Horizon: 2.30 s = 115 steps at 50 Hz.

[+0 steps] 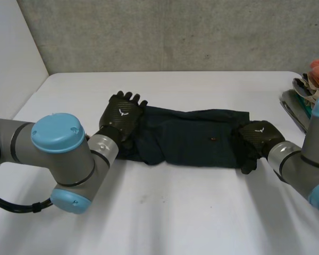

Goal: Fold the laundry.

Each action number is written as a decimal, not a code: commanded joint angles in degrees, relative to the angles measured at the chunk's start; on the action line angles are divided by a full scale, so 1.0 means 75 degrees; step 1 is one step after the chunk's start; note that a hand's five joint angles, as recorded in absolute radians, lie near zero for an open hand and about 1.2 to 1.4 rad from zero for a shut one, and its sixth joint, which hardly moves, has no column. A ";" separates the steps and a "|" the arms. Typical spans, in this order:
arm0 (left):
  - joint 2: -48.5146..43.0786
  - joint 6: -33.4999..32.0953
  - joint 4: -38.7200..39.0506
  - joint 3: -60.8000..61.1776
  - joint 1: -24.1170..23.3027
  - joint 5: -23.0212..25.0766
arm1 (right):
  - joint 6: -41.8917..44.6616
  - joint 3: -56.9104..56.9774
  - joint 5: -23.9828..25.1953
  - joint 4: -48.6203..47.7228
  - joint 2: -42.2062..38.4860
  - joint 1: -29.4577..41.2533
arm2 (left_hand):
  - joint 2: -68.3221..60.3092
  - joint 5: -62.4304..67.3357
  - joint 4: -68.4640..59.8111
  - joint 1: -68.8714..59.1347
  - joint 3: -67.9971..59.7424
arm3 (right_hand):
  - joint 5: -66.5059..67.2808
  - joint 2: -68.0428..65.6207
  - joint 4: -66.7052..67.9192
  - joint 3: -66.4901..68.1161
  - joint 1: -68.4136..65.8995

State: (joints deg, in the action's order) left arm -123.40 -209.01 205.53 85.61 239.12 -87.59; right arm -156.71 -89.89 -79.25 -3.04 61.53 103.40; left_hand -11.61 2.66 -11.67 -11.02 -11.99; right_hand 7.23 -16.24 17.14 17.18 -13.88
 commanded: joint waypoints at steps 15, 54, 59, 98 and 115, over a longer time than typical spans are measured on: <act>0.0399 -0.0022 -0.0017 0.0292 -0.0043 -0.0006 | 0.0457 0.0068 -0.0003 -0.0989 -0.0542 -0.0532 | 0.0141 -0.0281 0.0150 0.0063 0.0192 | 0.8370 -0.8502 0.8381 0.8376 -0.8816; 0.1852 0.0493 0.0030 0.0879 -0.0031 -0.0052 | 0.4738 0.0418 0.2504 -0.1223 -0.0212 0.2666 | 0.0141 -0.0281 0.0150 0.0063 0.0193 | 0.7845 -0.7977 0.7856 0.7851 -0.8291; 0.1724 0.0739 0.0018 0.0234 -0.0043 -0.0052 | 0.2291 0.0395 0.2563 -0.1363 0.0536 0.2467 | 0.0051 -0.0191 0.0060 -0.0027 0.0103 | 0.5801 -0.5933 0.5812 0.5808 -0.6248; -0.3105 0.0331 -0.4470 -0.4971 -0.1578 -0.1166 | -0.0341 0.3348 0.0513 0.1578 -0.2368 0.0568 | -0.0421 0.0281 -0.0413 -0.0500 -0.0370 | -0.0964 0.0832 -0.0953 -0.0957 0.0517; -0.0176 0.0435 -0.2244 -0.3600 -0.1507 -0.0839 | 0.0270 0.0445 -0.0074 -0.0976 0.1052 0.0943 | -0.0150 0.0010 -0.0142 -0.0229 -0.0099 | -0.0964 0.0832 -0.0953 -0.0957 0.0517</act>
State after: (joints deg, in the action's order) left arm -133.42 -206.21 183.02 53.16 227.48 -95.85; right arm -153.99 -74.52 -79.84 -1.98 59.16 110.03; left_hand -12.61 3.09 -13.50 -11.85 -13.57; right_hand 3.52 -11.22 13.45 12.08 -8.14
